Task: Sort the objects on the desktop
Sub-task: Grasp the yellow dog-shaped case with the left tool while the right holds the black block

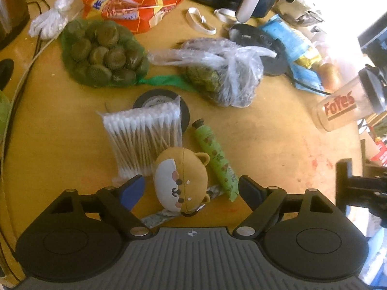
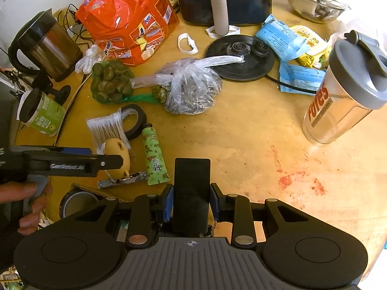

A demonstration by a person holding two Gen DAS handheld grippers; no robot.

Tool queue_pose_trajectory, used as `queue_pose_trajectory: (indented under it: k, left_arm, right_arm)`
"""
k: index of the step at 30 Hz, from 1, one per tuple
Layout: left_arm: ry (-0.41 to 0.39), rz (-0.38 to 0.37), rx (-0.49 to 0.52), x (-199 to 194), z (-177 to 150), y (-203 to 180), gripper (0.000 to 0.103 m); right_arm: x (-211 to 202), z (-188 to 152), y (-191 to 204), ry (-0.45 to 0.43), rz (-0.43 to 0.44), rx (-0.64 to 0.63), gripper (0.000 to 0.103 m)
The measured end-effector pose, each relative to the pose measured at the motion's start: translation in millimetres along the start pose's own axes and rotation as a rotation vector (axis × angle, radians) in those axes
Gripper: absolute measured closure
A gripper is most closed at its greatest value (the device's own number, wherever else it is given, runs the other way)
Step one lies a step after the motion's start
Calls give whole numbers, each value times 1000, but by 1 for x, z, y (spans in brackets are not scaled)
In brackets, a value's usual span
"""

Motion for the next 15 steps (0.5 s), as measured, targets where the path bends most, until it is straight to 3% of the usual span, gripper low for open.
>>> queue_pose_trajectory:
  k: [6, 9, 15]
  left_arm:
    - [34, 19, -1, 13, -1, 5, 31]
    - [47, 38, -7, 17, -2, 6, 46]
    - [42, 44, -13, 19, -3, 7, 50]
  right_arm:
    - [-2, -3, -3, -1, 1, 13, 69]
    - [-3, -5, -5, -2, 0, 18, 69]
    - [-5, -9, -8, -4, -5, 25, 69]
Point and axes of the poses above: each gripper's, at about its wrist camera, not at the fingertips, and x roughly the way its jaws point, y to its left, z to its top, the point moved 8 cm from there along x, roughly the way its jaws point, and after that the axes turned 4 degrees about -x, right-handed, at the moved point
